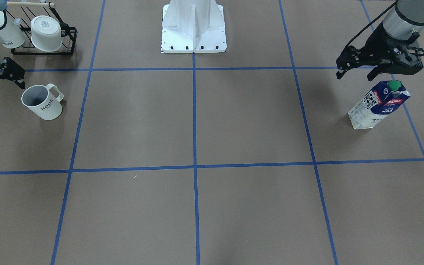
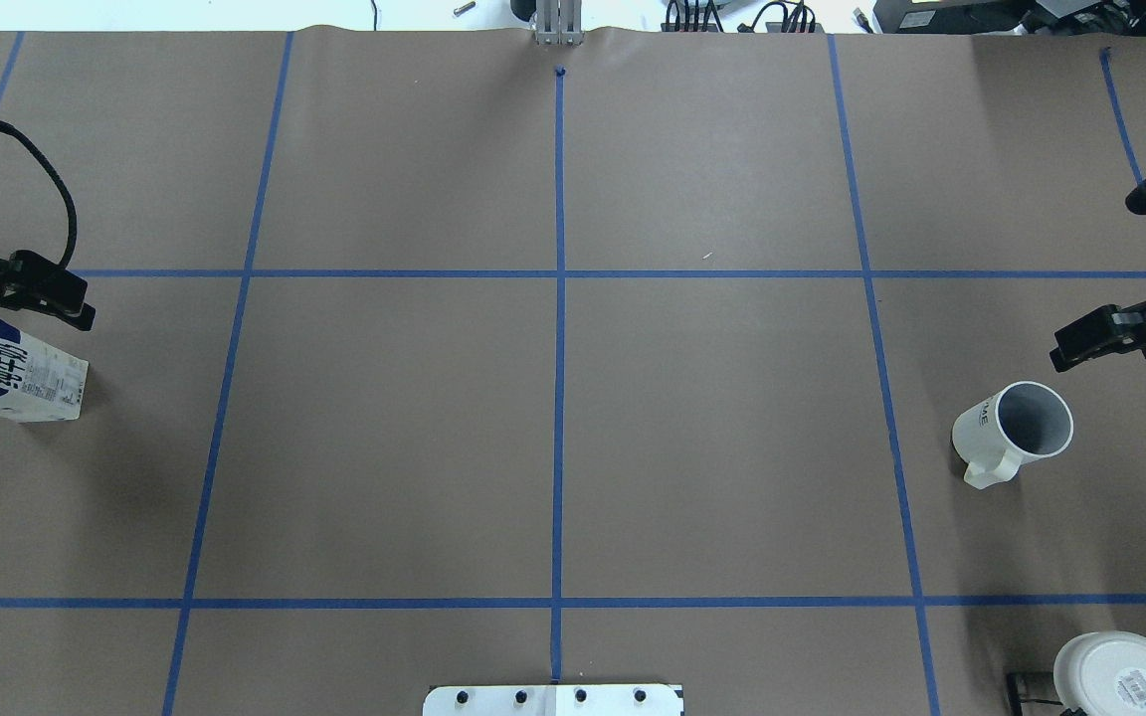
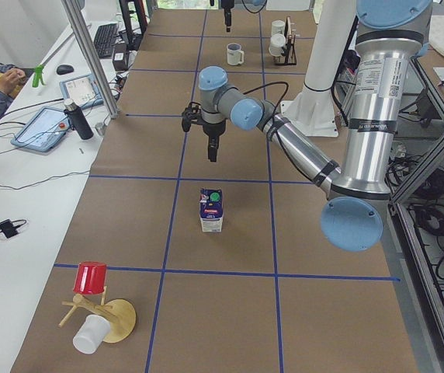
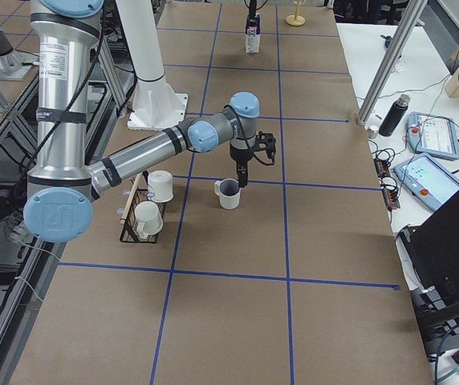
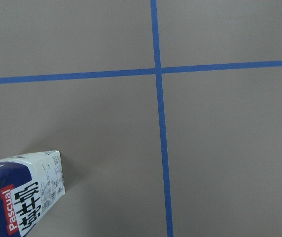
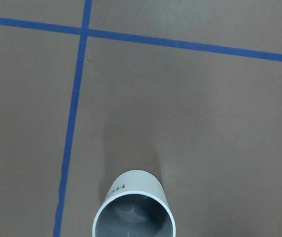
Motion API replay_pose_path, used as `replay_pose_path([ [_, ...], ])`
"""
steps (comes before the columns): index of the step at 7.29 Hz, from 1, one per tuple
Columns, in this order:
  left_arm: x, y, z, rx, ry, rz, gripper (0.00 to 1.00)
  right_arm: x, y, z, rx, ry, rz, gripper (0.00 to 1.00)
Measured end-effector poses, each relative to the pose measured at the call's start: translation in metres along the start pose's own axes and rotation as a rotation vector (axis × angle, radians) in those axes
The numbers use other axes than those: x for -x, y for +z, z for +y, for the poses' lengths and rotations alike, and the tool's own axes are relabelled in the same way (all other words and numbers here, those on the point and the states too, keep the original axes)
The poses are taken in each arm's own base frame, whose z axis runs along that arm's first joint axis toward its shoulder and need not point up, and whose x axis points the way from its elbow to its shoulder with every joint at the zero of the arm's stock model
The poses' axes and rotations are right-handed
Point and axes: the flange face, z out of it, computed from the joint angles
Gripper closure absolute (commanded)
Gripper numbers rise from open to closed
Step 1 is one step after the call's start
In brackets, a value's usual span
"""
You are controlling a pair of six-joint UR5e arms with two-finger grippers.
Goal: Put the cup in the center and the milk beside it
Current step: 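Lower the right gripper onto the white mug and grasp its rim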
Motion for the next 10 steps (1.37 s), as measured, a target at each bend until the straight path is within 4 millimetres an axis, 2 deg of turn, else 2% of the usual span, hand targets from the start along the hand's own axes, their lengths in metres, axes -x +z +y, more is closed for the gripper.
replay_pose_path([
  [3,0.001,0.000,-0.001,-0.005,-0.002,-0.007,0.02,-0.001,0.050,-0.006,0.082,0.017,0.043,0.06],
  [4,0.001,0.001,-0.001,-0.006,-0.002,-0.008,0.02,0.003,0.061,-0.003,0.103,0.009,0.048,0.10],
  [5,0.001,0.001,-0.001,-0.006,-0.002,-0.008,0.02,0.006,0.067,-0.001,0.116,0.001,0.050,0.18],
  [6,0.001,0.000,-0.001,-0.006,-0.002,-0.008,0.02,0.006,0.073,0.001,0.127,-0.004,0.055,0.66],
  [7,0.001,0.001,-0.001,-0.006,-0.002,-0.008,0.02,0.006,0.078,0.003,0.135,-0.008,0.062,1.00],
  [10,0.000,0.000,-0.002,-0.008,0.000,-0.007,0.02,0.006,0.082,0.003,0.141,-0.006,0.067,1.00],
])
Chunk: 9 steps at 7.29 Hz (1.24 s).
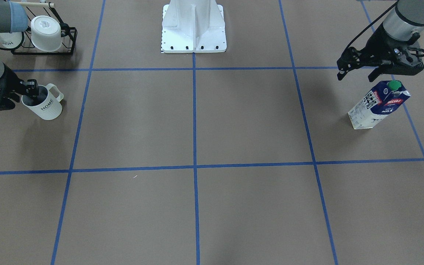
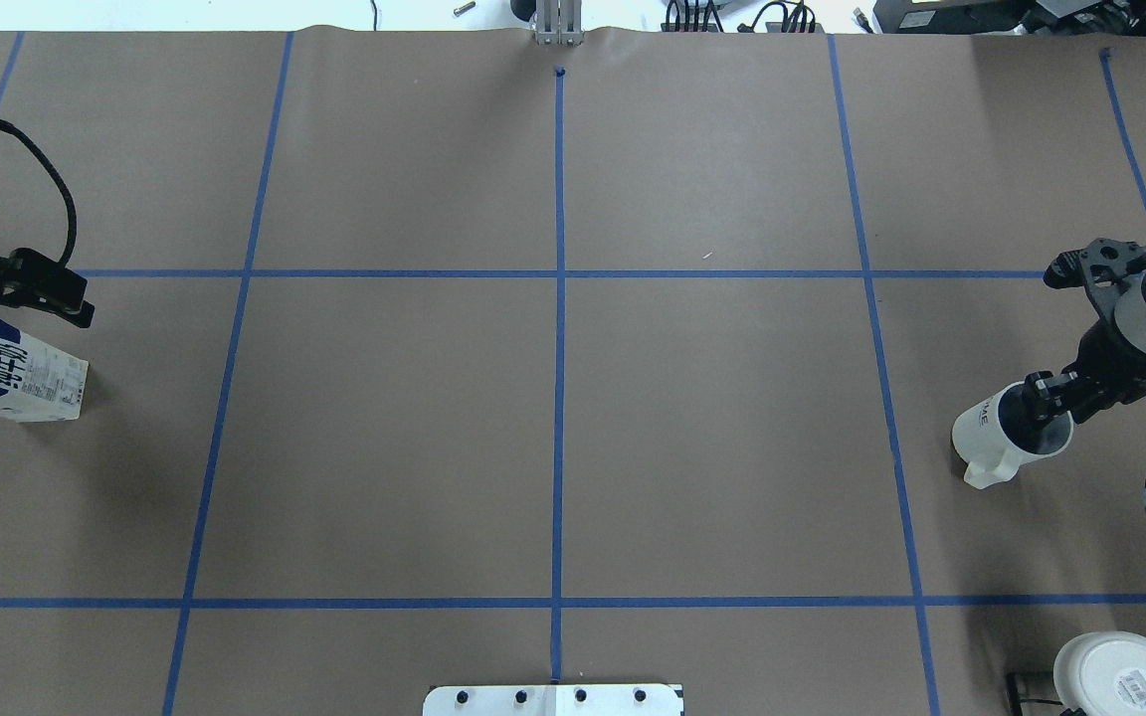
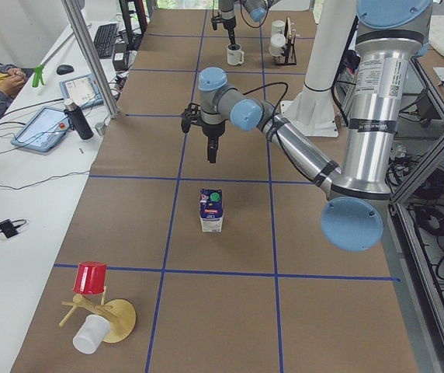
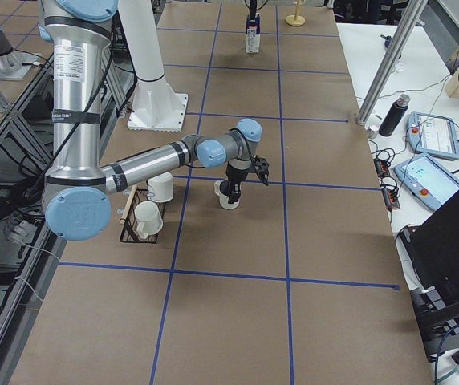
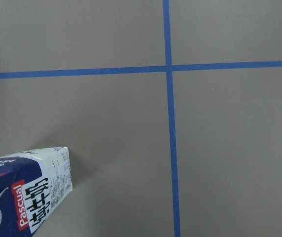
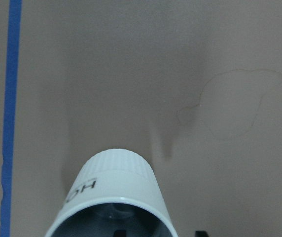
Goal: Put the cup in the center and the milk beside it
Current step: 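Lower the right gripper onto the white mug and grasp its rim, then carry the white mug with the right gripper to the table center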
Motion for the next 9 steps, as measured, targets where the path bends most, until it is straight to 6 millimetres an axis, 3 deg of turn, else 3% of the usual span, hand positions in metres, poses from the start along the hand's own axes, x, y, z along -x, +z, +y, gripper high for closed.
replay_pose_path([
  [2,-0.001,-0.001,0.000,-0.002,0.002,0.002,0.02,0.007,-0.011,0.001,-0.016,-0.003,-0.012,1.00],
  [4,-0.003,-0.004,0.001,-0.005,0.005,0.007,0.02,0.044,-0.053,-0.011,-0.085,0.009,-0.065,1.00],
  [5,-0.003,-0.005,0.001,-0.007,0.006,0.009,0.02,0.082,-0.077,-0.033,-0.109,0.036,-0.089,1.00],
  [7,0.001,-0.010,0.001,-0.016,-0.001,0.010,0.02,0.200,-0.115,-0.095,-0.113,0.103,-0.126,1.00],
  [9,0.010,-0.020,-0.003,-0.036,-0.018,0.009,0.02,0.302,-0.115,-0.162,-0.119,0.161,-0.179,1.00],
])
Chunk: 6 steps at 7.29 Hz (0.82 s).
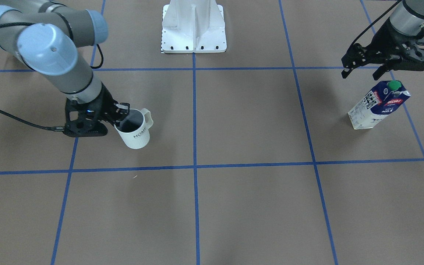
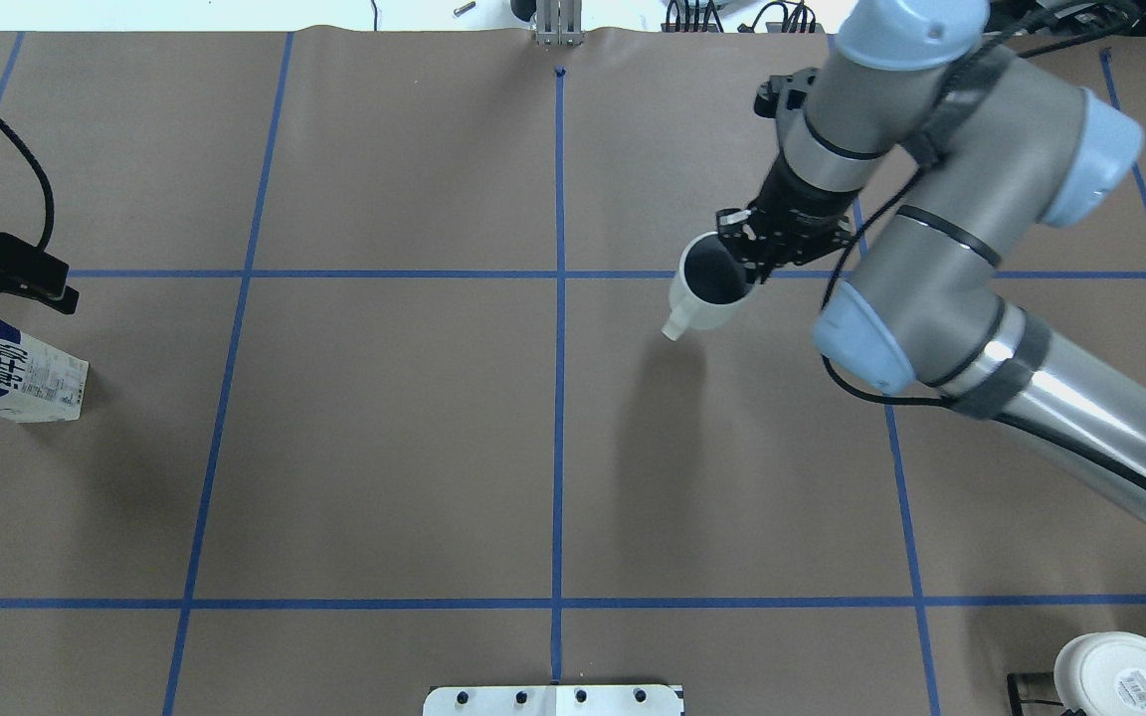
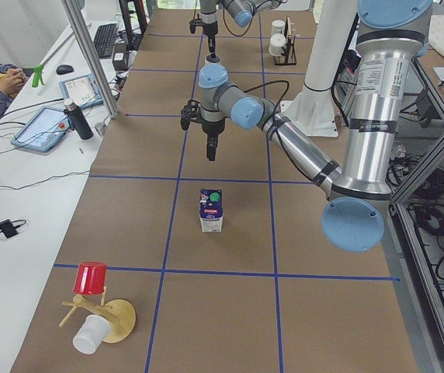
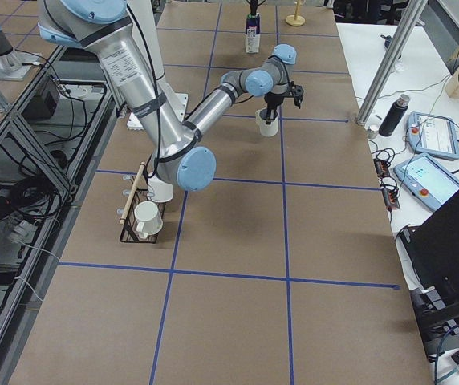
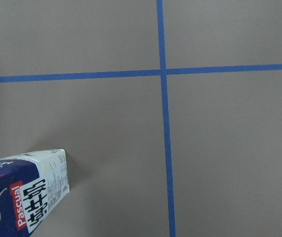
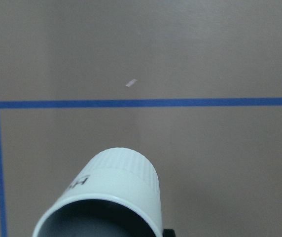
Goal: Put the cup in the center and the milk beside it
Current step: 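Carry the white mug with the right gripper to the table center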
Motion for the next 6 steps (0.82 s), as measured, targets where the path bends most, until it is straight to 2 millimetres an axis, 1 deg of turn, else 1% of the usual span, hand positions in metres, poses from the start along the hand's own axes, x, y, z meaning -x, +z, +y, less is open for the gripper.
replay_pose_path([
  [1,0.006,-0.008,-0.003,-0.018,-0.012,0.000,0.02,0.049,0.020,-0.024,-0.003,0.027,-0.025,1.00],
  [2,0.012,-0.016,-0.006,-0.034,-0.023,0.000,0.02,0.088,0.033,-0.045,-0.007,0.039,-0.034,1.00],
  [3,0.016,-0.021,-0.007,-0.042,-0.030,0.000,0.02,0.116,0.039,-0.060,-0.015,0.045,-0.033,1.00],
  [4,0.018,-0.021,-0.007,-0.043,-0.034,-0.001,0.02,0.126,0.046,-0.070,-0.022,0.044,-0.034,1.00],
  [5,0.019,-0.021,-0.007,-0.043,-0.036,-0.003,0.02,0.128,0.054,-0.077,-0.026,0.040,-0.037,0.42],
  [6,0.020,-0.021,-0.007,-0.042,-0.038,-0.004,0.02,0.129,0.059,-0.080,-0.028,0.032,-0.040,0.00],
])
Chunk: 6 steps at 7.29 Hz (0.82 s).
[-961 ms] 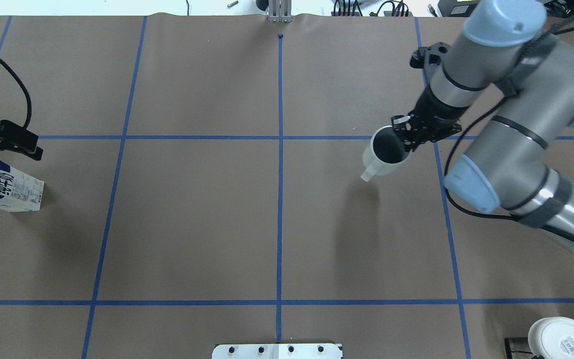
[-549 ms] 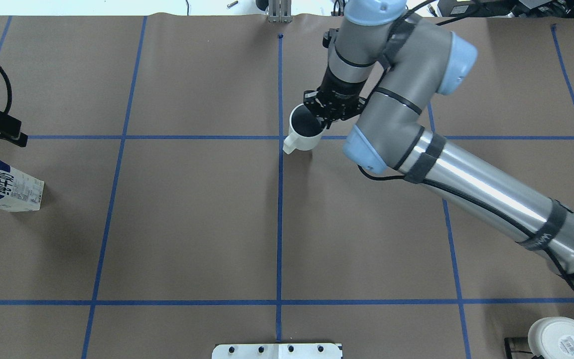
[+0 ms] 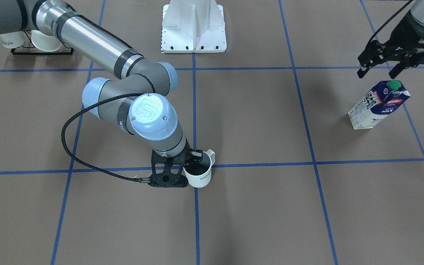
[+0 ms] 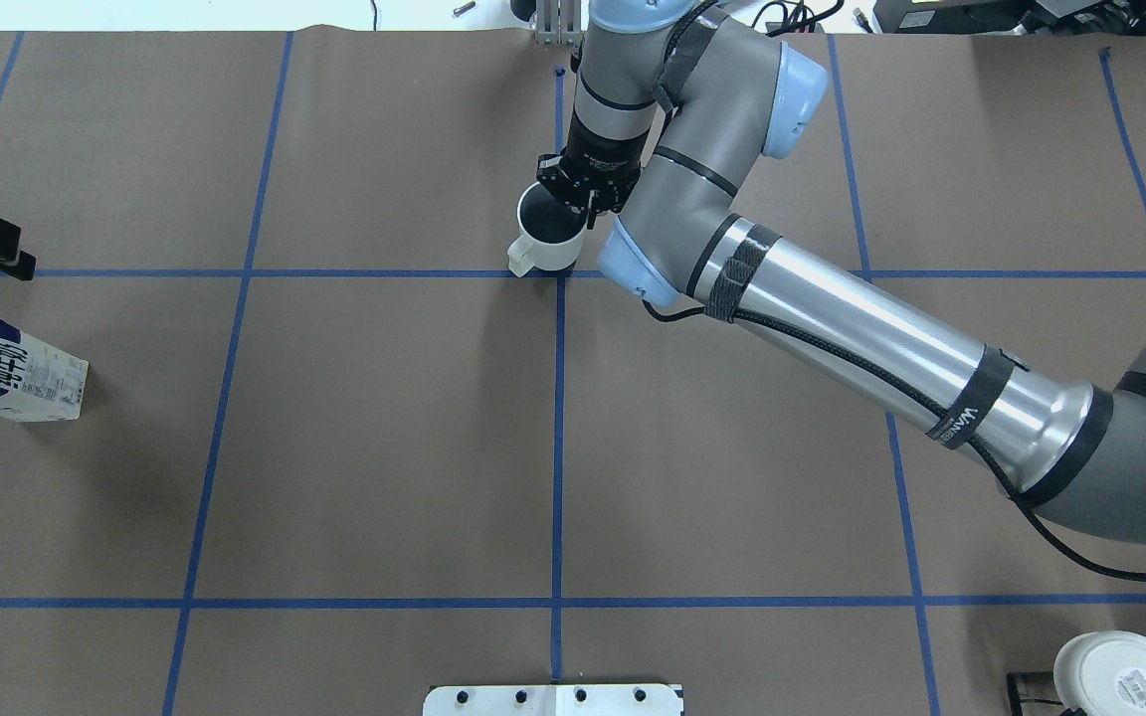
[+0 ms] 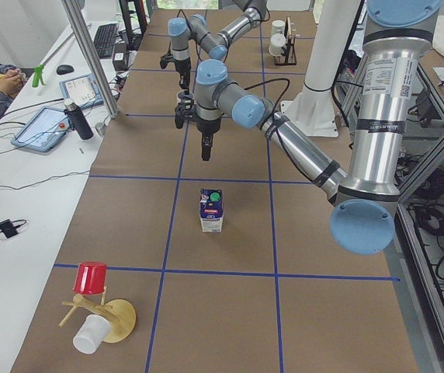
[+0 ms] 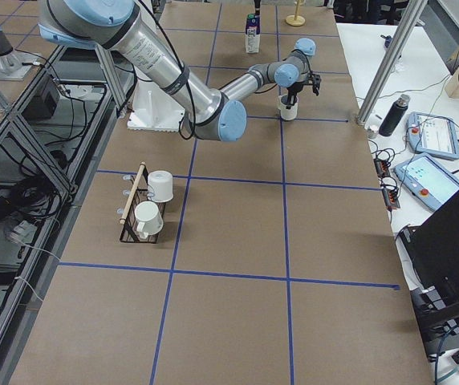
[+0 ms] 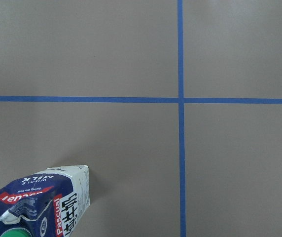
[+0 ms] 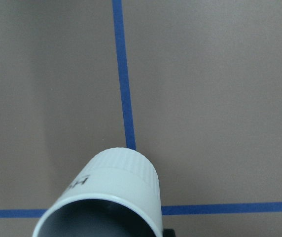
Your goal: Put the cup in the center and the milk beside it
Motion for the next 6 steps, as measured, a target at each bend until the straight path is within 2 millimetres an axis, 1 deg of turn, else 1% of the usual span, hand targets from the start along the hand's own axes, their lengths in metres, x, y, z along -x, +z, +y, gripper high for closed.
replay_pose_path([
  [1,0.004,0.001,0.001,0.001,-0.002,-0.007,0.02,0.004,-0.001,-0.001,-0.002,-0.009,-0.006,0.00],
  [2,0.017,0.002,0.003,0.000,0.004,-0.022,0.02,0.011,-0.009,0.000,-0.005,-0.015,-0.020,0.00],
  [3,0.042,0.003,0.008,0.003,0.024,-0.045,0.02,0.013,-0.022,0.000,-0.004,-0.017,-0.040,0.00],
  [4,0.070,0.009,0.013,0.012,0.046,-0.065,0.02,0.003,-0.037,-0.001,0.006,-0.014,-0.067,0.00],
  [5,0.091,0.020,0.013,0.014,0.060,-0.073,0.02,-0.023,-0.047,0.006,0.014,-0.015,-0.094,0.00],
  [6,0.105,0.035,0.009,0.010,0.062,-0.073,0.02,-0.060,-0.053,0.021,0.013,-0.022,-0.112,0.00],
])
